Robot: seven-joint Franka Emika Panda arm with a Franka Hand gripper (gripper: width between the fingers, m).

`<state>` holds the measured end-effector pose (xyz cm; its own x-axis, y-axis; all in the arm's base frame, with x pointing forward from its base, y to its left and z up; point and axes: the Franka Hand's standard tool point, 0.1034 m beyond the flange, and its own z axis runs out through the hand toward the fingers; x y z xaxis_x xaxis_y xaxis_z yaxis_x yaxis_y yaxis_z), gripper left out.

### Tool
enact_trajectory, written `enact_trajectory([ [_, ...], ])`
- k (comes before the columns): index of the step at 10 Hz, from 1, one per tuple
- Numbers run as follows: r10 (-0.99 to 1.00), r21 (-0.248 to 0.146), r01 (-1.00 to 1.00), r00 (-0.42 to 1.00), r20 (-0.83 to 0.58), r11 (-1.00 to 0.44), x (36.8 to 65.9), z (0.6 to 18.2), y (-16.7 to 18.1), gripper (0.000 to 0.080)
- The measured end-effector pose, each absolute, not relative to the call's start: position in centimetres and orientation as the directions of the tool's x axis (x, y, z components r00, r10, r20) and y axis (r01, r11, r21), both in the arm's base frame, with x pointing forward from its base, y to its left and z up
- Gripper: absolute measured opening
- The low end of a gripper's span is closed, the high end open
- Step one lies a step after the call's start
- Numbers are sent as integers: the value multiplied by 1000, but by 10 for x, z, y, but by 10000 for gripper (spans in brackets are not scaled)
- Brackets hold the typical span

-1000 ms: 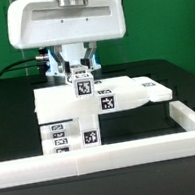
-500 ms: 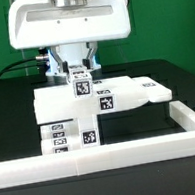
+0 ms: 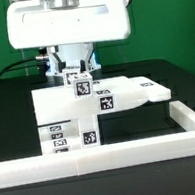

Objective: Assemble chair

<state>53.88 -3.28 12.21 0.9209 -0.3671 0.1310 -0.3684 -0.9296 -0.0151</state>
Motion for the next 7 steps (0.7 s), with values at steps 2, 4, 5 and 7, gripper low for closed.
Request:
enact_trajectory([
  [2,-504,-37,-503,854,129,-863,539,122,-32,288],
  [4,-668,-68,-666,735,116,-743,540,122,-29,288],
  [5,-719,-80,-715,686,109,-694,540,122,-28,288],
  [7,-801,-105,-794,592,90,-599,540,122,-28,288],
])
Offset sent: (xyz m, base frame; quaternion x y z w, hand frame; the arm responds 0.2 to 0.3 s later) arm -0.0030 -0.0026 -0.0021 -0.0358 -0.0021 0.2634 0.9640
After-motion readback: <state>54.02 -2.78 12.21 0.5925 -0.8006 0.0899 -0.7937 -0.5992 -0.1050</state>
